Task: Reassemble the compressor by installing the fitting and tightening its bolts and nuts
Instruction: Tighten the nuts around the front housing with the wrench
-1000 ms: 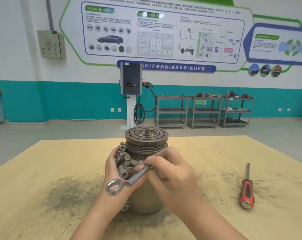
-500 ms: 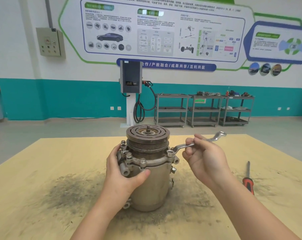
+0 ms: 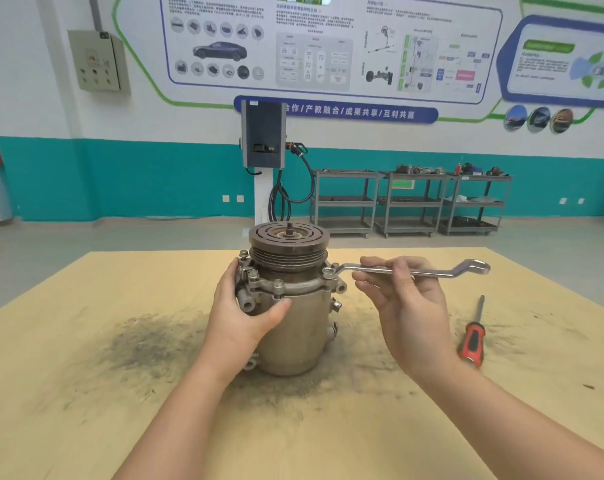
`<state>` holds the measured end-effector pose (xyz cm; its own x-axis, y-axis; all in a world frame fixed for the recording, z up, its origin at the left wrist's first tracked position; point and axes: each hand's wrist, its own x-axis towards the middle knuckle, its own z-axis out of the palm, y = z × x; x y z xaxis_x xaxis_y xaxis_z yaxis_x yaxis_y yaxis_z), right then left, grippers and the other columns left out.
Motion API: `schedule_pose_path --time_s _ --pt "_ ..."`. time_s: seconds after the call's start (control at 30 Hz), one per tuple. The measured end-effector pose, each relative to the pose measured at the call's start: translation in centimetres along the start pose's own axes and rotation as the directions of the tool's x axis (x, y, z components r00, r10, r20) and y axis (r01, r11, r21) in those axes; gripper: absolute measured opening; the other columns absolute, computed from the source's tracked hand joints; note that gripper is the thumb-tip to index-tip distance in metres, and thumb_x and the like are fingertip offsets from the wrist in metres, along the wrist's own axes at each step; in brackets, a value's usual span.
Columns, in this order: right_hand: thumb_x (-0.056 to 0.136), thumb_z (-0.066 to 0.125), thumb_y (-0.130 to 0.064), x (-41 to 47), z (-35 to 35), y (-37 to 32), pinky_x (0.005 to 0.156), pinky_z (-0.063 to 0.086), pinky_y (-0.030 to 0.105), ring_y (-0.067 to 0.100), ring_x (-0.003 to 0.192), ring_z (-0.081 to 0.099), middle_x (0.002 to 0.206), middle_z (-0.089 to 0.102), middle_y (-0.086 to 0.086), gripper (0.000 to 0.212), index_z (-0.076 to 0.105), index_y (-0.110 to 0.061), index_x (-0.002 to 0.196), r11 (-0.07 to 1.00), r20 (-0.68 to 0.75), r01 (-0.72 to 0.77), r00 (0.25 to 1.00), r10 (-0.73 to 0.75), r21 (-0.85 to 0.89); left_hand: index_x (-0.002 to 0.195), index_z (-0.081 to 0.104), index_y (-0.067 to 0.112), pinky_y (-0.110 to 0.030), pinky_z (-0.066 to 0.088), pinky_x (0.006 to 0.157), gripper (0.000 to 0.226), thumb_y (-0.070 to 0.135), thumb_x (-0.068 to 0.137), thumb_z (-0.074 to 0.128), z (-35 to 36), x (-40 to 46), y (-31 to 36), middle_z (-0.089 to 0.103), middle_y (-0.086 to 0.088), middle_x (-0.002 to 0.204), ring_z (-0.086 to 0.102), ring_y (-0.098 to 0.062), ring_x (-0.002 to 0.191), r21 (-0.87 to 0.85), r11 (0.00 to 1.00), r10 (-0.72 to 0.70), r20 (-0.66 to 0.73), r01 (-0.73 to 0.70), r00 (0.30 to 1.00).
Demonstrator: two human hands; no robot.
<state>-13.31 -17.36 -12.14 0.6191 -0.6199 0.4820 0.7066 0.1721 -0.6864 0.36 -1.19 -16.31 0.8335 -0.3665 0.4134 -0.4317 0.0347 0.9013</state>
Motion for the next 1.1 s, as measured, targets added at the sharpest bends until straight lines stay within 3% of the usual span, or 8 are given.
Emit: schedule_pose_path --time_s 0.13,0.23,0.37,0.53,0.63,0.8,0.97,1.1 --pt "0.093 0.062 -0.023 -2.1 -0.4 0.1 0.084 0.057 0.034 0.022 0.097 0.071 0.107 0.071 0.008 0.009 0.060 -0.014 0.092 0.714 0.388 0.473 0.872 -0.297 -0.517 0.149 0.026 0.036 -0.044 0.040 0.111 0.127 0.070 0.040 0.083 0.0 0.1 0.4 0.044 0.009 0.146 0.047 -0.011 0.131 -0.049 0.998 -0.045 0.014 0.046 0.999" --pt "0.079 0.076 -0.001 -1.4 0.0 -0.5 0.082 0.058 0.032 0.020 0.093 0.070 0.103 0.071 0.012 0.013 0.070 0.001 0.090 0.392 0.657 0.725 0.685 -0.316 -0.567 0.148 0.028 0.037 -0.044 0.043 0.109 0.131 0.076 0.035 0.083 0.1 0.1 0.3 0.050 0.010 0.141 0.052 -0.010 0.127 -0.052 0.997 -0.056 -0.005 0.055 0.998" --pt "0.077 0.072 -0.003 -0.5 2.8 -1.1 0.067 0.058 0.040 0.024 0.072 0.067 0.090 0.070 0.013 0.015 0.073 0.002 0.091 0.270 0.748 0.756 0.645 -0.156 -0.596 0.144 0.035 0.032 -0.045 0.043 0.108 0.126 0.071 0.036 0.086 0.3 0.3 0.2 0.056 0.005 0.137 0.055 -0.013 0.125 -0.090 0.995 -0.042 -0.021 0.040 0.999" --pt "0.080 0.071 -0.014 -0.5 5.3 -1.7 0.066 0.056 0.034 0.024 0.072 0.066 0.085 0.072 0.009 0.015 0.074 -0.002 0.087 0.185 0.763 0.786 0.617 -0.192 -0.589 0.127 0.045 0.058 -0.036 0.051 0.100 0.093 0.060 0.044 0.086 0.4 0.3 0.0 0.065 0.011 0.125 0.061 -0.006 0.116 -0.126 0.992 -0.022 0.000 0.022 1.000" --pt "0.088 0.066 -0.014 -0.2 5.2 -2.2 0.067 0.054 0.034 0.017 0.071 0.065 0.081 0.070 0.001 0.011 0.070 -0.003 0.090 0.288 0.663 0.718 0.696 -0.276 -0.634 0.140 0.041 0.040 -0.039 0.047 0.104 0.105 0.063 0.046 0.083 0.2 0.4 -0.3 0.061 0.014 0.129 0.058 -0.005 0.118 -0.092 0.995 -0.031 -0.031 0.028 0.999" --pt "0.101 0.047 -0.013 0.9 4.2 -2.4 0.060 0.055 0.028 0.012 0.066 0.066 0.081 0.067 0.000 0.012 0.054 -0.020 0.095 0.793 0.175 0.203 0.977 -0.123 -0.574 0.140 0.041 0.039 -0.044 0.047 0.104 0.107 0.056 0.044 0.085 -0.7 0.7 -0.1 0.060 0.011 0.129 0.059 -0.010 0.118 -0.165 0.982 -0.083 0.053 0.091 0.995" --pt "0.099 0.035 -0.001 2.6 3.7 -2.4 0.052 0.050 0.023 0.016 0.054 0.064 0.080 0.066 0.013 0.018 0.051 -0.009 0.097 0.949 -0.121 -0.161 0.984 0.132 -0.271 0.141 0.039 0.038 -0.040 0.046 0.104 0.102 0.048 0.053 0.089 -0.7 0.7 -0.2 0.059 0.010 0.131 0.057 -0.011 0.119 -0.175 0.980 -0.084 0.065 0.094 0.994" --pt "0.098 0.037 -0.002 3.0 2.9 -2.1 0.051 0.048 0.025 0.017 0.051 0.060 0.074 0.069 0.013 0.016 0.052 -0.004 0.102 0.963 -0.160 -0.262 0.955 0.250 -0.062 0.136 0.041 0.039 -0.033 0.047 0.098 0.091 0.041 0.056 0.083 -0.6 0.7 -0.4 0.060 0.015 0.126 0.058 -0.004 0.114 -0.185 0.980 -0.065 0.058 0.075 0.996"
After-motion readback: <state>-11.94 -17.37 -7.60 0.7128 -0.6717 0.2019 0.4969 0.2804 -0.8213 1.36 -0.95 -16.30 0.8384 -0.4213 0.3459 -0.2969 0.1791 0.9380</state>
